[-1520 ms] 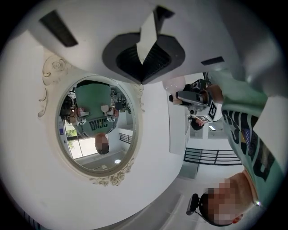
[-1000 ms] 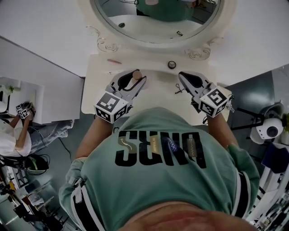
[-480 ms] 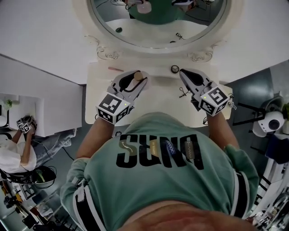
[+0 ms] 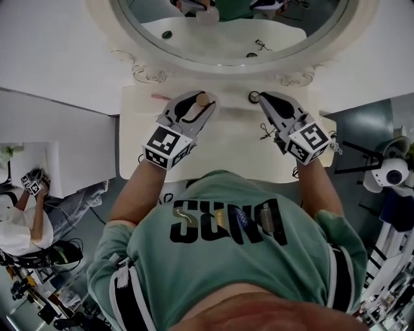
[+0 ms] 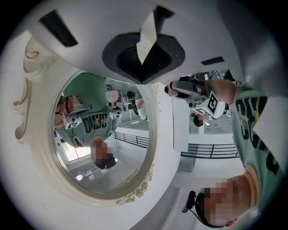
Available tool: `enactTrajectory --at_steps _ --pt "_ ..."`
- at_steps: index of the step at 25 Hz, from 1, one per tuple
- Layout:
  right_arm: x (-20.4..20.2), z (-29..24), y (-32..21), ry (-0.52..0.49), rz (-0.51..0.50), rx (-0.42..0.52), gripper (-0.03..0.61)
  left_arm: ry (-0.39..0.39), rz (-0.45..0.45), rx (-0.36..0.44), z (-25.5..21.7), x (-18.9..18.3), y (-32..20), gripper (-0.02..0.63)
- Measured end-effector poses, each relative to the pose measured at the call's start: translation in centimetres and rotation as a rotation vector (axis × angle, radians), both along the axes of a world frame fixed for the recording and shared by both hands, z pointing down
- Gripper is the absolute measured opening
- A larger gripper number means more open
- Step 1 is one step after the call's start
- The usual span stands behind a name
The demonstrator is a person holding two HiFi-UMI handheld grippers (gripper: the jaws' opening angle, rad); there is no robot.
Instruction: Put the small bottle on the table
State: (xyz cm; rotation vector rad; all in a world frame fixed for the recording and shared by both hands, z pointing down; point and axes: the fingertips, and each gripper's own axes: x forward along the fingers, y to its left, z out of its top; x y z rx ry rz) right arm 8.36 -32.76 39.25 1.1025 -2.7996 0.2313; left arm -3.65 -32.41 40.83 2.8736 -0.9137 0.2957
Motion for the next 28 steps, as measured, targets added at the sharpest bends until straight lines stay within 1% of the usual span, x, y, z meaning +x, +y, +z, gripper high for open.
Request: enactTrajectory --at_steps 4,13,18,28 --pt "-0.3 2.2 -1.0 -0.003 0.003 -0.014 -0.006 -0.006 -0.012 -0.016 2.7 0.5 -1.5 0.144" --pt "-1.2 6.9 -2.7 -0.006 0.002 -0.04 -0.006 -0.025 -0.03 -0.018 8.1 2.3 -4.8 0.143" --pt "-0.8 9.1 -4.2 0.011 0.019 -0.033 -0.006 -0.035 -0.033 -0.014 10.4 3.4 -6.5 0.144" --pt "0.2 11.6 -6.0 -0.017 0.045 -0.04 -0.006 -0.062 -0.013 -0.004 13.7 5.1 -8.5 0.143"
